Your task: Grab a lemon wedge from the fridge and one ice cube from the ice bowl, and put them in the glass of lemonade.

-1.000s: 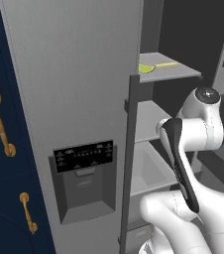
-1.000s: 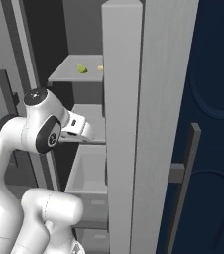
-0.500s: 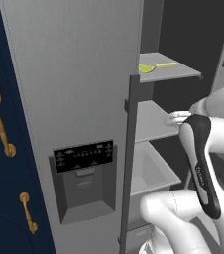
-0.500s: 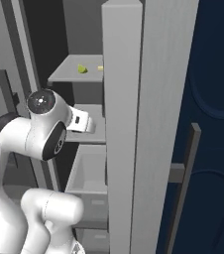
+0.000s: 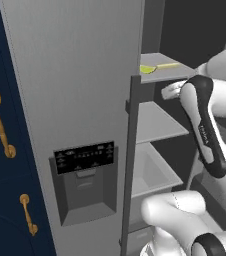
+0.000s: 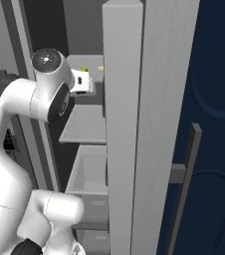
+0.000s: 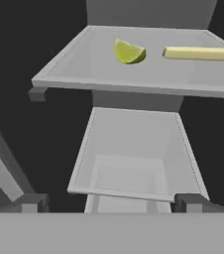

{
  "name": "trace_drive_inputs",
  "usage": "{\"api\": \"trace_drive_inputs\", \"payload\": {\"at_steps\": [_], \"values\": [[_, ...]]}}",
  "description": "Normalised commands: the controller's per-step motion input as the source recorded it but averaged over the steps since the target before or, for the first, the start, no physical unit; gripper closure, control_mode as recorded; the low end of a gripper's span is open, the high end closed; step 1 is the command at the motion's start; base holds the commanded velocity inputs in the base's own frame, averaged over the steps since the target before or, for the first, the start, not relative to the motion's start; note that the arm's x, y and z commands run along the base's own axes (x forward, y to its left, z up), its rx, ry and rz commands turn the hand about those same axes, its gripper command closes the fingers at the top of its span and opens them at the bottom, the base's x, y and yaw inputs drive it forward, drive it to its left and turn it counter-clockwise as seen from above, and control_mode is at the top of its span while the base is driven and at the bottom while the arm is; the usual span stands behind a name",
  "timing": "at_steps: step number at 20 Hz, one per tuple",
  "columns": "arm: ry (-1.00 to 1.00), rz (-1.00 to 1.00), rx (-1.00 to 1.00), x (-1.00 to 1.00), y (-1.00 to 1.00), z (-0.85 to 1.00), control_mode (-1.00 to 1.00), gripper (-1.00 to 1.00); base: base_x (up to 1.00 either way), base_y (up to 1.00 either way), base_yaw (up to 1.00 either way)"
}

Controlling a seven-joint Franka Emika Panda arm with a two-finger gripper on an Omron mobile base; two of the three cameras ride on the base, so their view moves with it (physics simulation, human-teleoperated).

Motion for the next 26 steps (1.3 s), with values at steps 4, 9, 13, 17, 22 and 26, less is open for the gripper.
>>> {"api": "trace_drive_inputs", "payload": {"at_steps": [4,9,13,17,22,26], "values": [[-0.09,0.00,0.00,0.70,0.45,0.02,-1.00,-1.00,0.00,0.00,0.00],[-0.04,-0.09,-0.13,0.42,0.35,0.20,-1.00,-1.00,0.00,0.00,0.00],[0.00,-0.05,-0.03,0.91,-0.14,0.09,-1.00,-1.00,0.00,0.00,0.00],[0.00,0.00,-0.02,1.00,-0.27,0.06,-1.00,-1.00,0.00,0.00,0.00],[0.01,0.00,0.00,1.00,-0.28,-0.01,-1.00,-1.00,0.00,0.00,0.00],[0.02,0.04,0.03,0.43,-0.20,0.00,-1.00,-1.00,0.00,0.00,0.00]]}}
